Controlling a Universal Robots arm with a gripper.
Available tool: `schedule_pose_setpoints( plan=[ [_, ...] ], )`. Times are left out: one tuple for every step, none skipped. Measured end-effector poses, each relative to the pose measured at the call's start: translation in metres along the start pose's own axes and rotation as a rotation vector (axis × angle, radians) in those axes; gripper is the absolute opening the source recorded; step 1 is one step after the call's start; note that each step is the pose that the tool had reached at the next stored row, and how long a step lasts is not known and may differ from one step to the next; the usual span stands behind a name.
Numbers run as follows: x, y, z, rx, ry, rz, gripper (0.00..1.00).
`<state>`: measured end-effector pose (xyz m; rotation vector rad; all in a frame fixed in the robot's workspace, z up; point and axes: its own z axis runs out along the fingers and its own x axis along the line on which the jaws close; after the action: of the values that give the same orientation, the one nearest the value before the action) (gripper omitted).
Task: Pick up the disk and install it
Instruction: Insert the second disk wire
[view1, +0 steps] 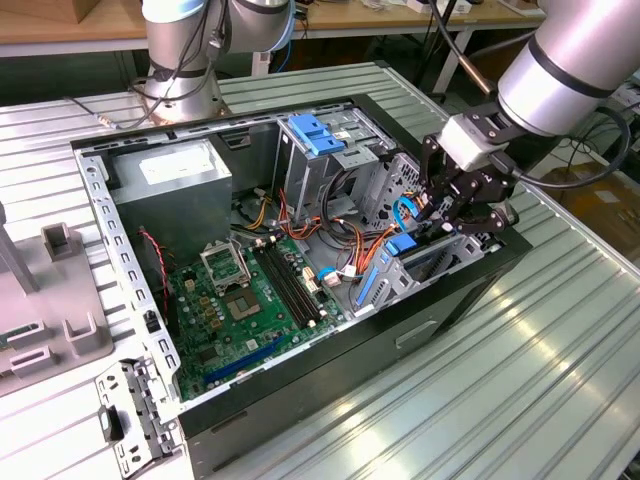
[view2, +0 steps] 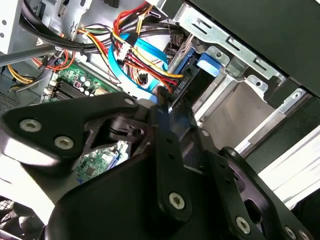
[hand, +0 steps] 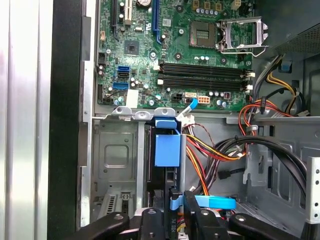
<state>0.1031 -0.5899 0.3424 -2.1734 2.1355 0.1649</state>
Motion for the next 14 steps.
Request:
schedule_pose_setpoints(
  plan=[
    [0.0000,0.0000,-0.0001,0.0000,0.0001,0.000,0.30],
    [0.0001,0.0000,-0.0002,0.0000,0.0003,0.000,0.30],
    [0.0000,0.0000,-0.0010,-0.0001,0.0003,0.000,0.30],
    [-0.0002,0.0000,-0.0028,0.0000,-0.0016,0.000,0.30],
    [-0.0006,0.0001,-0.0051,0.0000,-0.0039,0.000,0.30],
    [-0.0012,0.0001,-0.0096,0.0002,-0.0083,0.000,0.30],
    [-0.0022,0.0002,-0.0169,0.0002,-0.0126,0.000,0.30],
    [-0.0029,0.0002,-0.0213,0.0002,-0.0144,0.000,0.30],
    [-0.0032,0.0002,-0.0226,0.0002,-0.0157,0.000,0.30],
    [-0.0037,0.0002,-0.0228,0.0003,-0.0174,0.000,0.30],
    [-0.0043,0.0002,-0.0226,0.0002,-0.0212,0.000,0.29],
    [-0.0047,0.0002,-0.0222,0.0000,-0.0276,0.000,0.29],
    [-0.0048,0.0002,-0.0218,0.0000,-0.0312,0.000,0.22],
    [-0.0048,0.0002,-0.0208,-0.0003,-0.0336,0.000,0.22]
  ],
)
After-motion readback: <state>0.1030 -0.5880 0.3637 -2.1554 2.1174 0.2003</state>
